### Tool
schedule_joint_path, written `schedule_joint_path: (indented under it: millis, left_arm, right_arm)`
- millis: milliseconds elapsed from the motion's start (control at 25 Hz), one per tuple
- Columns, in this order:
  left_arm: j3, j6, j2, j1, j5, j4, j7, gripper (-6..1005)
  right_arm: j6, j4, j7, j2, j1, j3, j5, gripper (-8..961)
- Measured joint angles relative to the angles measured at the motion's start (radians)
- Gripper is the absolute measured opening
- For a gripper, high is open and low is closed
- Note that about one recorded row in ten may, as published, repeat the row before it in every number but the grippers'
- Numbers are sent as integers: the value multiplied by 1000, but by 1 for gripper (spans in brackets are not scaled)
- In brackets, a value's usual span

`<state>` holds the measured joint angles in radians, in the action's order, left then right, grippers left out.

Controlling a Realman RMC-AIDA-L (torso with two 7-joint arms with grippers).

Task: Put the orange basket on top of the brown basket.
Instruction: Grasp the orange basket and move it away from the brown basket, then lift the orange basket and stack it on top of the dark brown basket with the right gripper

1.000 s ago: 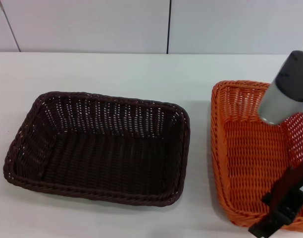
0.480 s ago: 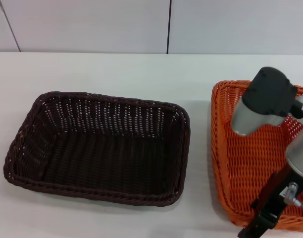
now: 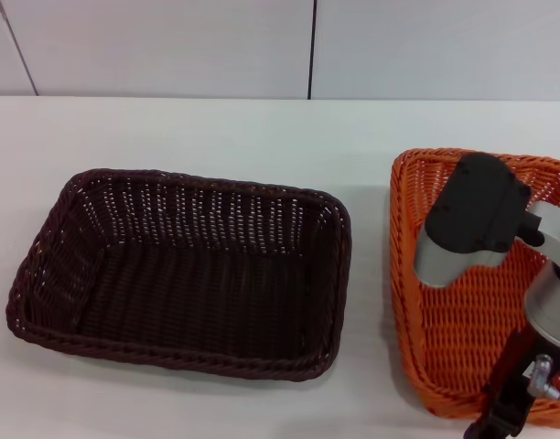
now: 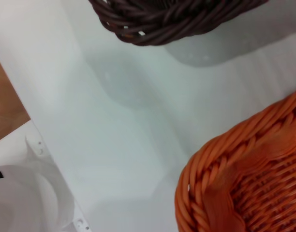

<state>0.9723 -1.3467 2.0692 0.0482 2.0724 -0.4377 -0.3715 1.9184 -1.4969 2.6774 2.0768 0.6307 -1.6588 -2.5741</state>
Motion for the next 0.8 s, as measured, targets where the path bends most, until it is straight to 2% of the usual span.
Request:
schedule_joint_path:
  millis: [80,200,440,800]
  left_arm:
    - [0,-1,0,0,0,1,0,757]
    - [0,-2,0,-1,0,2,0,757]
    - [-2,-3,0,1,0,11,0,757]
    - [-3,-11,0,-4,0,11,0,757]
  right_arm:
    - [1,-16,0,0,-2,1,0,594]
    - [-2,-58,1,0,-5,8,-1,383]
    - [-20,-120,27,0,-9,10,-3,215]
    - [-67,-231,86,0,-19,79,-11,166]
